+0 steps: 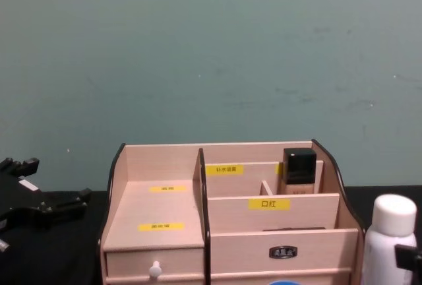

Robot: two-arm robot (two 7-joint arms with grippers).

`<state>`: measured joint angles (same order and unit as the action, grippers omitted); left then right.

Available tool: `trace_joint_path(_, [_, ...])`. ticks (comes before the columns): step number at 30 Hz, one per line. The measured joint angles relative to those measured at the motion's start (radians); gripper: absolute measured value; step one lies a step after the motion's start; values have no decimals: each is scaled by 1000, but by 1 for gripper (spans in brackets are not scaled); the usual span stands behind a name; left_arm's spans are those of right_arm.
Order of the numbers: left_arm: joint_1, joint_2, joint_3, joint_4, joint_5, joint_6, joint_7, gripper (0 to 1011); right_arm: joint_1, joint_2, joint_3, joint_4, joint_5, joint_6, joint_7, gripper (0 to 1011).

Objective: Pick up the facial cleanser and watermelon frost from the table and place them into the tiered storage box.

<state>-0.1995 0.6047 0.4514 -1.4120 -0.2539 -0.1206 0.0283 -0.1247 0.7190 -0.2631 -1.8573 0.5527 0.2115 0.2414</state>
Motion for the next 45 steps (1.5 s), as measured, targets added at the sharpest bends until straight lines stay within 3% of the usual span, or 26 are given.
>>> trace_joint_path(11, [0,0,0,0,0,0,0,1009,79,-71,-30,86,-44,10,31,1002])
trace_joint_path(25, [0,0,0,0,0,0,0,1010,124,-128,-32,146,-77,14,71,1003])
trace_joint_path(45, [0,0,0,0,0,0,0,1010,160,-159,-40,190,-100,17,105,1003])
